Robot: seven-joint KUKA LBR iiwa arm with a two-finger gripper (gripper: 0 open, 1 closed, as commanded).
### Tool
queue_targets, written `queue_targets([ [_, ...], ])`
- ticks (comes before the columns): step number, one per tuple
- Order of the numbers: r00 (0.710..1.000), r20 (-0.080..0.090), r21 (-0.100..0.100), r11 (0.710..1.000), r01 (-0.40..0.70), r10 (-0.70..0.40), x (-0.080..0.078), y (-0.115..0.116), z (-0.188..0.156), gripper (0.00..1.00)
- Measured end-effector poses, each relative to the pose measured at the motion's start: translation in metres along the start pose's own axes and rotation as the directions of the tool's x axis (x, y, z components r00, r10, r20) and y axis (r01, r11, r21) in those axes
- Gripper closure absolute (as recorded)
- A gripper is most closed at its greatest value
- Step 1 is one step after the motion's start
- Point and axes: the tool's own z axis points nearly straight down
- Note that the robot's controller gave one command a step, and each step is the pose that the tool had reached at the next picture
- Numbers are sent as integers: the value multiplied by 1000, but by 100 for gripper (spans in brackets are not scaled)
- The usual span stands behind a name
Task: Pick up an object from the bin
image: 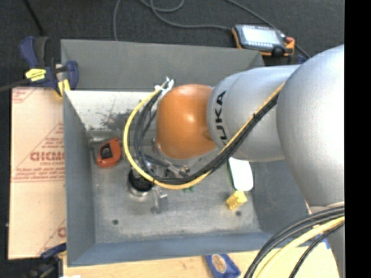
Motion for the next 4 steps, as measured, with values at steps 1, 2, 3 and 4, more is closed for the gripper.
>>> queue_targets([
  [1,999,-2,0,999,55,-55,-1,0,5,0],
  [2,1000,0,-1,1000,28,-28,-13,-5,-15,0],
  [3,999,-1,0,999,44,-44,-1,-9,-29,0],
  [4,990,10,3,990,143,-143,-17,-11,8,0],
])
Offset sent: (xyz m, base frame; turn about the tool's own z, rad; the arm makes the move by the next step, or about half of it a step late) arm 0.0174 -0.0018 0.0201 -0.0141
